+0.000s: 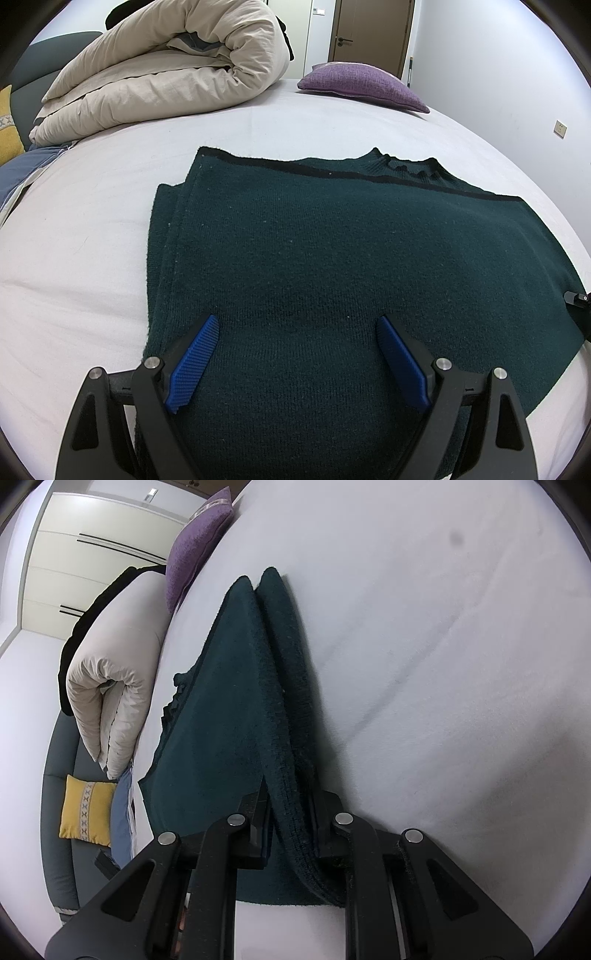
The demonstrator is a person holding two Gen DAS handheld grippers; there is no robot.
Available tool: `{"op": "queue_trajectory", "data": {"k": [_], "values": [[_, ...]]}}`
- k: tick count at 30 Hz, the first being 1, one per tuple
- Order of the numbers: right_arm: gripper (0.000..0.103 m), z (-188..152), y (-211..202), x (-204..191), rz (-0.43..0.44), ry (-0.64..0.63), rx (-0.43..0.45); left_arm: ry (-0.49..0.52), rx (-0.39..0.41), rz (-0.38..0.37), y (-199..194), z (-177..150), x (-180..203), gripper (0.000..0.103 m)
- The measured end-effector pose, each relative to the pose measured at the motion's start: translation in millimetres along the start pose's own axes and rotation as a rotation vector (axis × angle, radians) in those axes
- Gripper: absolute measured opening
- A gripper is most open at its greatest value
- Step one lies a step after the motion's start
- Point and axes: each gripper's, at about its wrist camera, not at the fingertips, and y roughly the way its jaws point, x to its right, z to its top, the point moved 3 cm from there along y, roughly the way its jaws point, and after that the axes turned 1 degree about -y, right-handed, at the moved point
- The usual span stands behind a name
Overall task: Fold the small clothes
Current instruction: 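Pinch the sweater side edge with the right gripper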
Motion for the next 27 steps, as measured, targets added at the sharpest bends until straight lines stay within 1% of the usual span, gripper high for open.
{"op": "queue_trajectory", "data": {"k": [27], "values": [[0.013,-2.2,3.7,-0.6,-0.011,-0.022,0.013,-0.002,0.001,0.001,0.1,-0.8,0.9,0.090]]}}
